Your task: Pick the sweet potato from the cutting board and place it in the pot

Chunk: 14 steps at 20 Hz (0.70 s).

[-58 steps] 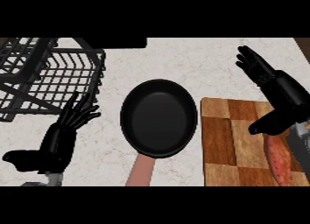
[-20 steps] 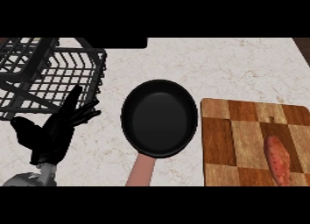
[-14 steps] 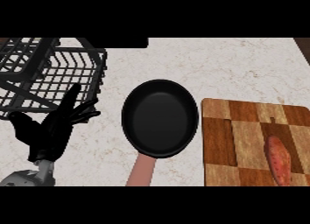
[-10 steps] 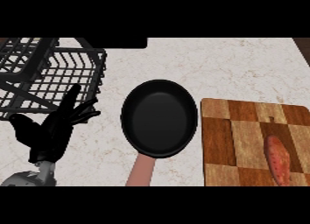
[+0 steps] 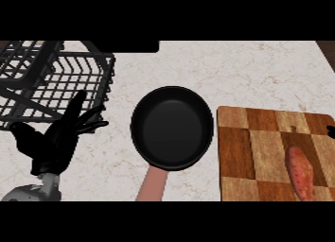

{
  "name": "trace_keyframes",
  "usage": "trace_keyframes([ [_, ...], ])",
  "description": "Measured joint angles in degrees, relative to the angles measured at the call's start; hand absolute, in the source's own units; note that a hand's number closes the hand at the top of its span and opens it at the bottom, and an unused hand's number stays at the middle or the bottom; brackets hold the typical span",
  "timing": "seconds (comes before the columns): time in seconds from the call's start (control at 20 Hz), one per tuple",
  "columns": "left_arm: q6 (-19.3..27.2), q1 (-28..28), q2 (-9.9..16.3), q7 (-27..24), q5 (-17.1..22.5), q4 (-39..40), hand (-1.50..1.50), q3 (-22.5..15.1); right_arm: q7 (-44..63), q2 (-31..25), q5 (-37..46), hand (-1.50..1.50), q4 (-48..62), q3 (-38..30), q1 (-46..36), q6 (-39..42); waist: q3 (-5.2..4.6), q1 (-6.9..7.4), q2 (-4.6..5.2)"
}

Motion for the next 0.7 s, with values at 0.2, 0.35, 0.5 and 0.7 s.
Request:
trace_keyframes([
  [0.2, -1.3, -0.5, -0.7, 0.3, -0.8, 0.6, 0.0, 1.0, 4.0, 3.7, 0.0, -1.5, -2.5, -0.2, -0.9, 1.9, 0.01, 0.06, -0.05],
  [0.35, -1.4, -0.4, -1.9, -0.7, -2.0, 1.1, 0.0, 1.5, 6.2, 6.0, 1.8, -1.5, -3.6, 0.4, -0.9, 2.7, 0.11, 0.15, -0.19],
  [0.5, -2.3, -0.5, -2.0, 0.2, -2.3, 0.9, 0.0, 2.0, 8.2, 7.7, 5.0, -1.5, -2.5, 2.3, -2.6, 2.7, 0.07, 0.26, -0.08],
  [0.7, -2.7, -0.5, -2.5, 1.5, -2.7, -0.2, 0.0, 2.6, 9.7, 9.6, 9.4, -1.5, -1.1, 4.1, -3.8, 2.1, 0.02, 0.28, 0.05],
])
